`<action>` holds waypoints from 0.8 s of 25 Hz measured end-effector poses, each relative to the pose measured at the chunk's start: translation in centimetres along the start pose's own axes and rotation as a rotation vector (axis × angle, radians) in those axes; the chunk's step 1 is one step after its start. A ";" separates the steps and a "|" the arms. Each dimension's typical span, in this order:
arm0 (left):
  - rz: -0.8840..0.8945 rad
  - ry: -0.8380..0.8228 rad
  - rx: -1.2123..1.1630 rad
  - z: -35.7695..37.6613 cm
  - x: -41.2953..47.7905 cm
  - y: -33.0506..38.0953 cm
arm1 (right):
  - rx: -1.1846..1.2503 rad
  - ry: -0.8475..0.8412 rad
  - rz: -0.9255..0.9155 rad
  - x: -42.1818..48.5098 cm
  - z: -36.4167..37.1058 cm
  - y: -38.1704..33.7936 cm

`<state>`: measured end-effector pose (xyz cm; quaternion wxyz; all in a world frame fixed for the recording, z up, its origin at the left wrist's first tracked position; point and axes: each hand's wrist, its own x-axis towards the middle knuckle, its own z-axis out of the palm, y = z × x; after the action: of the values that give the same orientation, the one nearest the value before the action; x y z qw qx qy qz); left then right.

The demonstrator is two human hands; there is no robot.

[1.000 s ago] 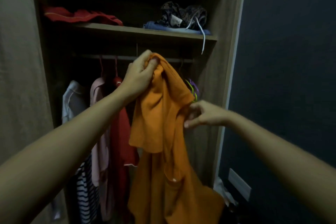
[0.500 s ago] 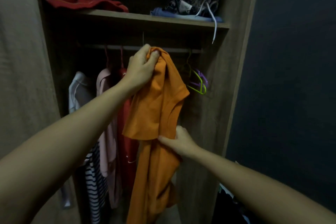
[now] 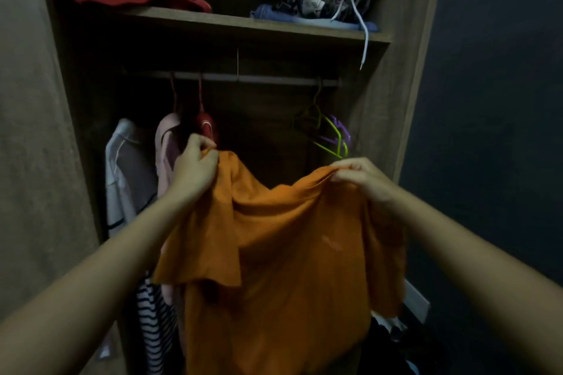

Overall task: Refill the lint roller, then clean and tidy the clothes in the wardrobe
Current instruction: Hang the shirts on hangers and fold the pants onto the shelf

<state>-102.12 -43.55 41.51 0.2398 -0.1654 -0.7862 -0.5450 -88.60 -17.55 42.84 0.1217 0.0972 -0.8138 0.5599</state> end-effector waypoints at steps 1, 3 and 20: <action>-0.022 -0.039 -0.001 0.5 -0.8 -0.9 | -0.013 -0.012 -0.005 0.3 -0.2 -0.7; -0.027 -0.065 0.069 1.4 -2.4 -2.2 | -0.186 -0.009 -0.038 0.9 -0.4 -1.7; 0.161 -0.838 -0.145 10.8 -9.6 -3.2 | -0.516 0.045 -0.100 2.2 -3.1 0.6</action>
<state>-97.97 -34.55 30.56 -0.0709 -0.4494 -0.7600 -0.4641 -90.56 -14.48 44.03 0.1880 0.0907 -0.9210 0.3289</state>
